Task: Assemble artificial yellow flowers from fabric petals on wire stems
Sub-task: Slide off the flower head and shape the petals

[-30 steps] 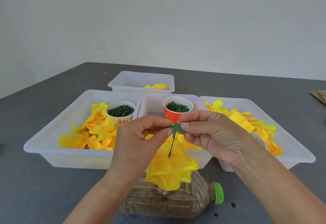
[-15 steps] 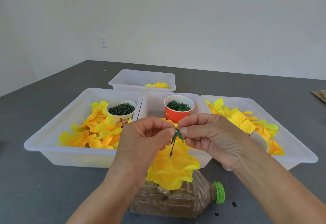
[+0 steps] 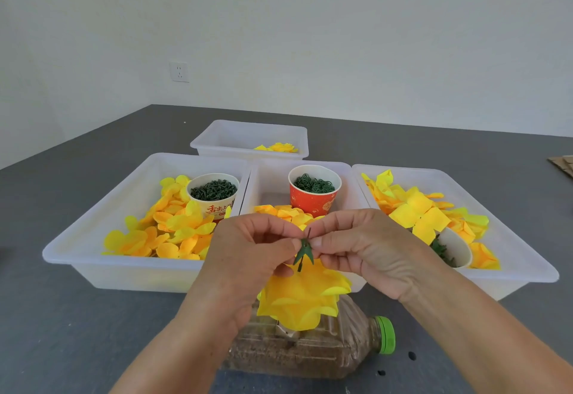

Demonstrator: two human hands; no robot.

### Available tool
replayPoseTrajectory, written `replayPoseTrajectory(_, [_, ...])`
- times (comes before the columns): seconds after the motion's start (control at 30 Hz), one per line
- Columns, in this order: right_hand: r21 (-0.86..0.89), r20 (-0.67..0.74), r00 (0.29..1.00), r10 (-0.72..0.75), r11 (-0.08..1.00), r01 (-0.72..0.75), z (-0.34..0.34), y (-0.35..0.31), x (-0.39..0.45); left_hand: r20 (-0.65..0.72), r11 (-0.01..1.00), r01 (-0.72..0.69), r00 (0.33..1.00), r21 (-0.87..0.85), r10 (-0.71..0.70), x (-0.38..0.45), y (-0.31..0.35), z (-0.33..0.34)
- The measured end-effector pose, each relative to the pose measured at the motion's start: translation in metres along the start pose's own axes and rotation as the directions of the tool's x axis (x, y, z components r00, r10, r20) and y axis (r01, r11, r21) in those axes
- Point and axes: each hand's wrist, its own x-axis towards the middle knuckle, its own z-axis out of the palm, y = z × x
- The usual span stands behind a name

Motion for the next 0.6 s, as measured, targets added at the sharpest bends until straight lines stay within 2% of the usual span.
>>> replayPoseTrajectory(0.23, [-0.180,0.068,0.995,-0.069,0.980,0.081,0.000,0.000,-0.004,-0.022,0.957,-0.090,0.995,0.274,0.100,0.002,-0.006,-0.005])
replayPoseTrajectory(0.43, [-0.401,0.065,0.977,-0.205,0.891,0.214,0.005,0.005,-0.008,-0.020,0.933,-0.088,0.995,0.349,0.101,0.001,-0.012,-0.006])
replayPoseTrajectory(0.6, [-0.495,0.064,0.968,-0.243,0.835,0.242,0.005,0.007,-0.008,-0.019,0.915,-0.097,0.993,0.391,0.113,-0.001,-0.013,-0.009])
